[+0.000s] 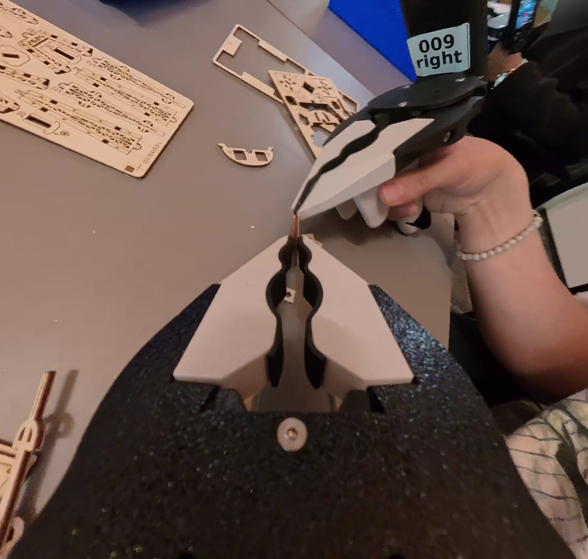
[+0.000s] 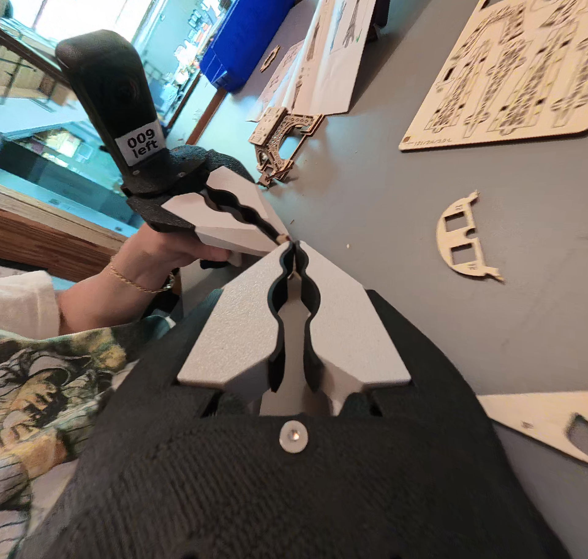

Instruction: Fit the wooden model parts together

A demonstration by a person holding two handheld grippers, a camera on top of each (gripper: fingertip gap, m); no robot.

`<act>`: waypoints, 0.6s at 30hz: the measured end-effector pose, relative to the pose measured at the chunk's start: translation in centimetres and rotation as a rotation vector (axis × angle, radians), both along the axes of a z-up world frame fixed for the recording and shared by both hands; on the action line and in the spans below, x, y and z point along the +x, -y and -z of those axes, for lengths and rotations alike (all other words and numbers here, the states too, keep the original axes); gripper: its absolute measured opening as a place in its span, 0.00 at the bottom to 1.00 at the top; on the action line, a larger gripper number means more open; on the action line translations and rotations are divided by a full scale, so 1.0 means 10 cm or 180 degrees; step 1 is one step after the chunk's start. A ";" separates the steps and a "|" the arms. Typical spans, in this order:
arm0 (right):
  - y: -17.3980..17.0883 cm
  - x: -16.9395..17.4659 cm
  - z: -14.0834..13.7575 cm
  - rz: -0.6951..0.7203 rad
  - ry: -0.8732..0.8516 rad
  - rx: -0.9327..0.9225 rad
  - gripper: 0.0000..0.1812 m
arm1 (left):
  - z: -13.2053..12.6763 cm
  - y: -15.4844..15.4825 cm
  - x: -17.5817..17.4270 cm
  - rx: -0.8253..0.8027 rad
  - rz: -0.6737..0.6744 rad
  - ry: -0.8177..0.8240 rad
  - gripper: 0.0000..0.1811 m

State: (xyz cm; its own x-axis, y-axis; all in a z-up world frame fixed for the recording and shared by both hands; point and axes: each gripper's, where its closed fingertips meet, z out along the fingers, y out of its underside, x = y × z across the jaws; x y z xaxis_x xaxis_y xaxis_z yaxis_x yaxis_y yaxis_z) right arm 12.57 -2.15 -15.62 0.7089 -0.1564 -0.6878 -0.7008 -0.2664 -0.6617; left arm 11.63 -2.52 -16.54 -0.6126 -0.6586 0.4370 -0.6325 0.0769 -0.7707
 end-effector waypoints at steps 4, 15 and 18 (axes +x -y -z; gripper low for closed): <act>0.06 -0.01 -0.10 -0.0053 0.0298 0.0106 0.00 | -0.12 -0.02 -0.02 -0.0250 0.0019 0.0061 0.00; -0.01 -0.16 -0.24 -0.0344 0.0443 0.0375 0.00 | -0.41 -0.06 -0.07 -0.0777 0.0125 0.0244 0.00; -0.01 -0.21 -0.27 -0.0438 0.0495 0.0421 0.01 | -0.41 -0.05 -0.10 -0.0750 0.0200 0.0237 0.00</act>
State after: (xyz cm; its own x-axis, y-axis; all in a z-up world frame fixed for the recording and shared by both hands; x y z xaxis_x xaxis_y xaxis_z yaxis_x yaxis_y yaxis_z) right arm 10.42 -2.03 -12.96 0.8162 0.0332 -0.5768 -0.5508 -0.2563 -0.7943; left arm 10.67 -2.00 -12.47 -0.6853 -0.5036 0.5260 -0.5730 -0.0730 -0.8163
